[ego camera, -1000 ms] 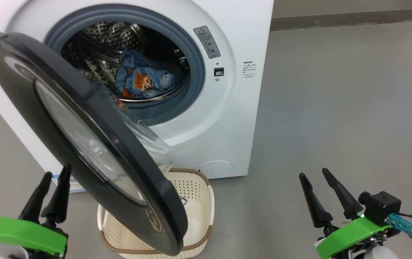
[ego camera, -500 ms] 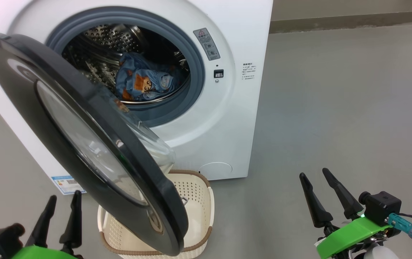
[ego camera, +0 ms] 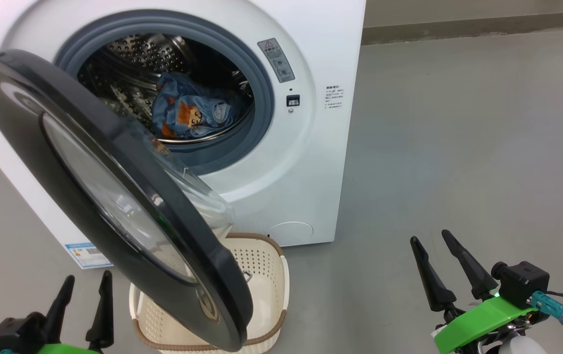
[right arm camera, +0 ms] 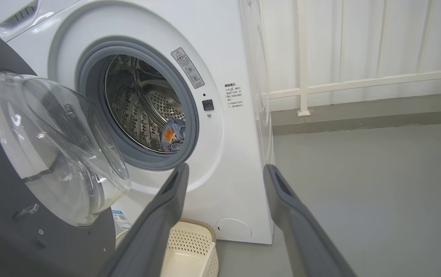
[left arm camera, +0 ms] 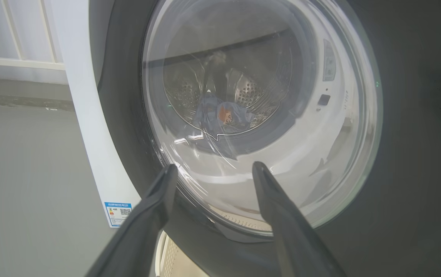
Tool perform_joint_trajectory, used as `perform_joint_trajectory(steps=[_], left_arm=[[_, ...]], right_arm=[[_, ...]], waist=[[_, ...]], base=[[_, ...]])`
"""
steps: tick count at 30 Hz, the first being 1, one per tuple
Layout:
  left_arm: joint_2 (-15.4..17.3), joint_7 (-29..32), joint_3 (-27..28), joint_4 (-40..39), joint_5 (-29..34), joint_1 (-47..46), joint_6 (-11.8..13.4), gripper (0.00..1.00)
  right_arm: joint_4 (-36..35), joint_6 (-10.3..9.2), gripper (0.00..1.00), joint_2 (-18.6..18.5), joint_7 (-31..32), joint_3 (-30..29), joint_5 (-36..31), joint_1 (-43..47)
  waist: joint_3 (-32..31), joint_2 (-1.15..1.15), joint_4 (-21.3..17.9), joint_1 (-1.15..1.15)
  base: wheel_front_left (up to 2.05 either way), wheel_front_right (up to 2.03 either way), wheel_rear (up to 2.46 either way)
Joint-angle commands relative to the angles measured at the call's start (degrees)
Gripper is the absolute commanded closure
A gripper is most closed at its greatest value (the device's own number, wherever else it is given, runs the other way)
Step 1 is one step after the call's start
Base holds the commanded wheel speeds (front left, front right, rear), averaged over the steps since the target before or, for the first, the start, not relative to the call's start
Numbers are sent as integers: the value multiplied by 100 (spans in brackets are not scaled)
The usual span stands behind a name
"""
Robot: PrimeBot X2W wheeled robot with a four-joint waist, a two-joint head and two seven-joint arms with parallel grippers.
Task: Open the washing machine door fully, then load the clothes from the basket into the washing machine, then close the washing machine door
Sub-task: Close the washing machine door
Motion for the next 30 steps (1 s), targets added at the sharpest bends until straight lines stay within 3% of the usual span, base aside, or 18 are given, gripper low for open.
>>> perform_joint_trajectory(steps=[1, 30], left_arm=[[69, -76, 283, -190, 158, -172, -11, 0], [-177, -77, 421, -357, 418, -19, -15, 0]], right_arm=[[-140, 9, 0, -55, -27, 138, 9, -185], [-118, 9, 0, -102, -27, 225, 9, -160]], waist=[[-8, 0, -8, 0], [-47, 0, 68, 0]], base=[[0, 0, 0], [0, 0, 0]])
